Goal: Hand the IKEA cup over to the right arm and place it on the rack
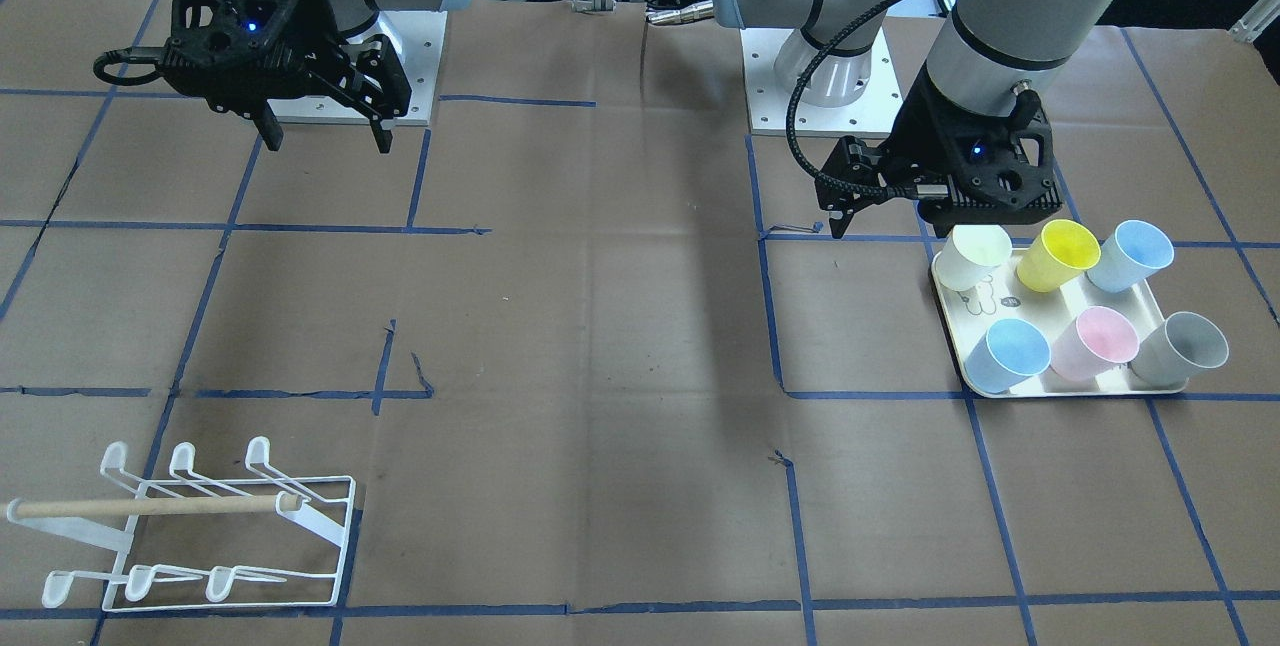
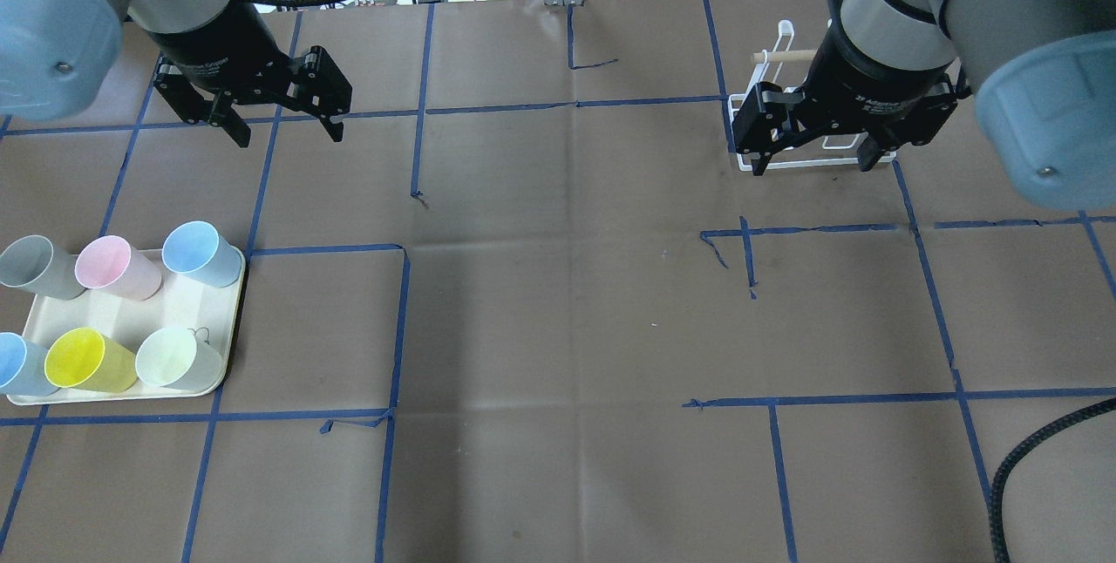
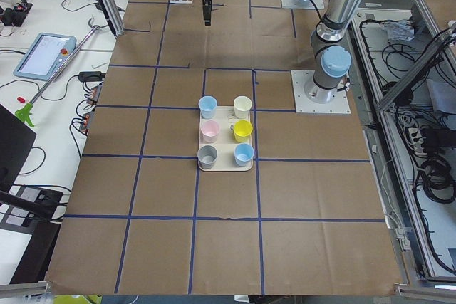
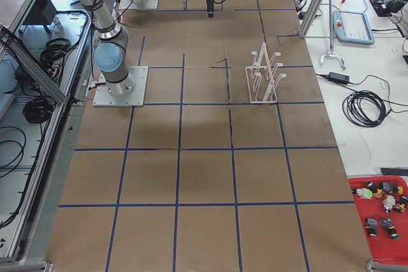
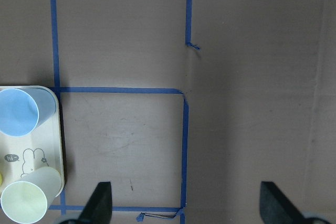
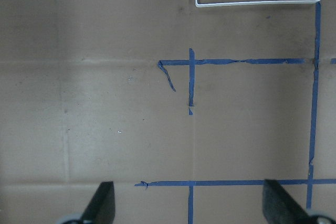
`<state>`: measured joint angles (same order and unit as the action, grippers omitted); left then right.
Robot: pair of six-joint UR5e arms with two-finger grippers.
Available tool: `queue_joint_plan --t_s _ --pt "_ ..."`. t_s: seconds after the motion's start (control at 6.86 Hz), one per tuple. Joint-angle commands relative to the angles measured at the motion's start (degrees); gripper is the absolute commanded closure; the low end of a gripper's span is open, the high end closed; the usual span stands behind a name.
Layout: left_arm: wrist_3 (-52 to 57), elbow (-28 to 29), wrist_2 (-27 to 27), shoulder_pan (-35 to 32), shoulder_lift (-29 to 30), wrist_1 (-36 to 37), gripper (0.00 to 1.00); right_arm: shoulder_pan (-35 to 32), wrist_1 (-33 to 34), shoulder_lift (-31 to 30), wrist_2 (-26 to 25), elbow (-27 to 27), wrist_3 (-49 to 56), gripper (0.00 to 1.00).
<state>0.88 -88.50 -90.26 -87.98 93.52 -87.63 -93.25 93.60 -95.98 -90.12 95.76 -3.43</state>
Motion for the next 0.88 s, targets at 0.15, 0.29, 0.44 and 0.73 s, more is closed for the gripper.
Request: queue_joint_plan --t_s 0.15,0.29,0.44,0.73 --pt "0.0 -0.09 -0.09 0.0 -0.26 -0.09 0.0 0.0 0.0 0.0 -0.06 0.04 0.0 0.0" --pt "0.0 -0.09 -0.09 0.0 -0.26 -0.09 0.0 0.0 0.0 0.0 -0.14 0.04 0.09 0.0" --pt "0.0 -0.09 -0.09 0.0 -0.26 -0.09 0.0 0.0 0.0 -0.09 -0.41 0.04 0.17 0.0" --pt "0.09 0.0 -0.17 0.0 -0.35 -0.09 0.0 0.0 -0.09 0.0 -0.67 -0.04 0.26 0.0"
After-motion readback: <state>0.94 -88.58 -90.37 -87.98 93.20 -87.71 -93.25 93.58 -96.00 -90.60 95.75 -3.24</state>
